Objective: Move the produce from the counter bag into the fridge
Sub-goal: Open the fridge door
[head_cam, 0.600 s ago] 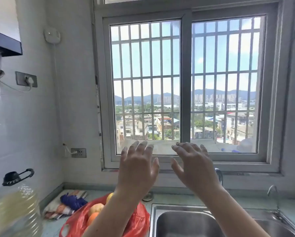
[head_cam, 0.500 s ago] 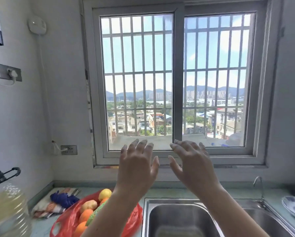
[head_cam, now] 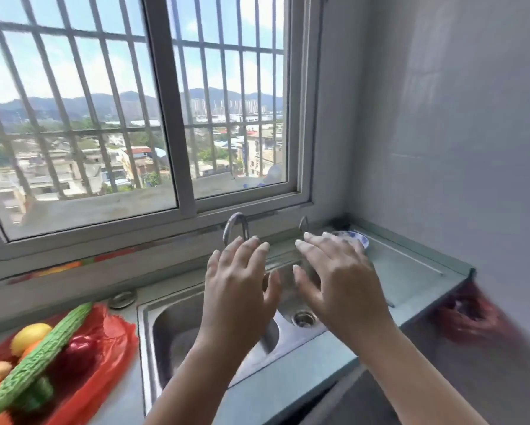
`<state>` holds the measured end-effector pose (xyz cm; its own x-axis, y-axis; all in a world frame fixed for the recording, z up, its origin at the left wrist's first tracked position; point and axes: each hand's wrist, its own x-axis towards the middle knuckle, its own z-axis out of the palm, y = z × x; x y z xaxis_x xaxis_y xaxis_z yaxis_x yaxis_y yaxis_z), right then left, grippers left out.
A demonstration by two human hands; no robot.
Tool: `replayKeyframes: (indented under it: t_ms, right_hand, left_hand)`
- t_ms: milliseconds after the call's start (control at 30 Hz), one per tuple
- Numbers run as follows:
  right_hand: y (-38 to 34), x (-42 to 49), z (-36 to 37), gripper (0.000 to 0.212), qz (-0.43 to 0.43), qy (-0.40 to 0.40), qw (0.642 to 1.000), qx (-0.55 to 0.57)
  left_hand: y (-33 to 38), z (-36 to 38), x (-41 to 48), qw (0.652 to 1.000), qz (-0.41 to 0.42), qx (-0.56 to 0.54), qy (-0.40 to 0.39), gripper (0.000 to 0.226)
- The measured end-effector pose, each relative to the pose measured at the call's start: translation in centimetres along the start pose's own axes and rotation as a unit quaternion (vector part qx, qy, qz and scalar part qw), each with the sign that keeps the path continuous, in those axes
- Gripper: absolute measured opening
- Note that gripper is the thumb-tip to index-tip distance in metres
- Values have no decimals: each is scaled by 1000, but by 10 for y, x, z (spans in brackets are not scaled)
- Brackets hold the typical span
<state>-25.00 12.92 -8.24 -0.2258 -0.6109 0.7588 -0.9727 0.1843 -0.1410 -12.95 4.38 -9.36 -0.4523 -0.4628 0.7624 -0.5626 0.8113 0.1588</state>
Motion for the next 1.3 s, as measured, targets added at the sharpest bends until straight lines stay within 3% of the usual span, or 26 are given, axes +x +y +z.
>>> replayKeyframes:
  t_ms: [200,367,667,1000,1300]
  right_hand:
    - [49,-47,-49,41,69,-15,994,-81]
    - [95,-84,-100,39,117,26,984,-133]
    - [202,-181,-243,33,185,86,948,-245]
    - [297,-332,-430,39,306,97,853,-411]
    - [337,-410,-519,40,390,97,764,-505]
  left_hand:
    - [72,28,-7,993,55,-98,-30,42]
    - [153,42,-17,980,86,-176,-39,43]
    - [353,55,-40,940,183,-280,-63,42]
    - [611,53,-111,851,309,-407,-118,46]
    - [751,50,-156,762,406,-482,-148,45]
